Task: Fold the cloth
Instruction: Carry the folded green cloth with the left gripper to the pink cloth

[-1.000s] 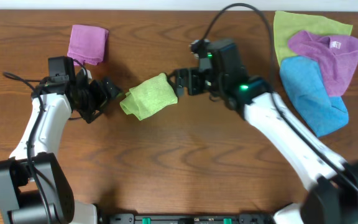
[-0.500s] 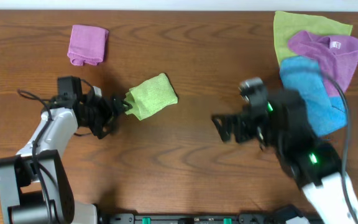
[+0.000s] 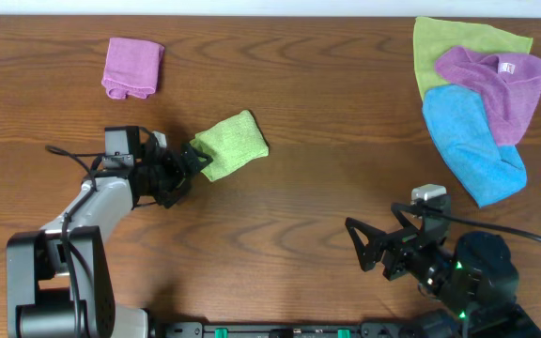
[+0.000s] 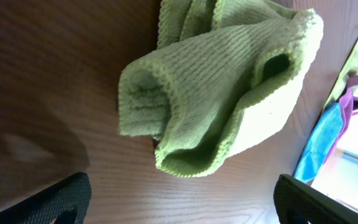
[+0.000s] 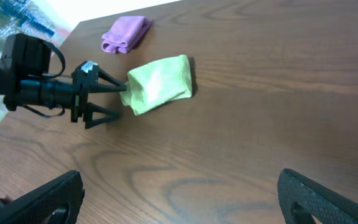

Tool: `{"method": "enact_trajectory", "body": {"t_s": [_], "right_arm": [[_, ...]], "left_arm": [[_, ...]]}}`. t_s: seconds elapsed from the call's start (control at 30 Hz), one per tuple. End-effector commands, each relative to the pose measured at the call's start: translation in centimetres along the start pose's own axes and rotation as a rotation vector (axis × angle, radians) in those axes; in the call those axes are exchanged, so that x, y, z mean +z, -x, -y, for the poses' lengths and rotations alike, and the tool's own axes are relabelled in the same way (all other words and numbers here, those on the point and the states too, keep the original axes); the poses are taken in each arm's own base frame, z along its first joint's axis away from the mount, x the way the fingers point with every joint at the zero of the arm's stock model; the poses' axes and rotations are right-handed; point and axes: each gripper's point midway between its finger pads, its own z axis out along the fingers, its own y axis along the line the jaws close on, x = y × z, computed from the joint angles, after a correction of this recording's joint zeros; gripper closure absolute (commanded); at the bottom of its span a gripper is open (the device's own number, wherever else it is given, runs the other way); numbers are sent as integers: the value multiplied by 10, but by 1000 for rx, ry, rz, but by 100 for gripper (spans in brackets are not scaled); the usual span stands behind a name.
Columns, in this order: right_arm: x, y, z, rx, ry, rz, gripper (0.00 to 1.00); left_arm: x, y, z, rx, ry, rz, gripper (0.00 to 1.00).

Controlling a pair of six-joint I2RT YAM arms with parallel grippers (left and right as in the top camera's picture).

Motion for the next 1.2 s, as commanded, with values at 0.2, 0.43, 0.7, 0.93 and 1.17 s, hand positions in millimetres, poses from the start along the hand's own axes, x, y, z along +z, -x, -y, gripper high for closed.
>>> {"method": "enact_trajectory", "body": {"t_s": [0.2,0.43,0.7,0.93,1.17], "right_arm": [[1,-4,6,30,-25,-10,1],[1,-8,8,34,-30,-23,1],[1,-8,7,34,-30,-23,1],[1,-8,7,34,-30,-23,1],[1,-8,7,34,-30,-23,1]], "left_arm": [[9,0,3,28,69,58,5],[18,1,6,48,91,88,5],[42,2,-3,-2,88,66,5],[63,3,-12,12,98,60,4],[88,0,-27,22,110,41,81]]}}
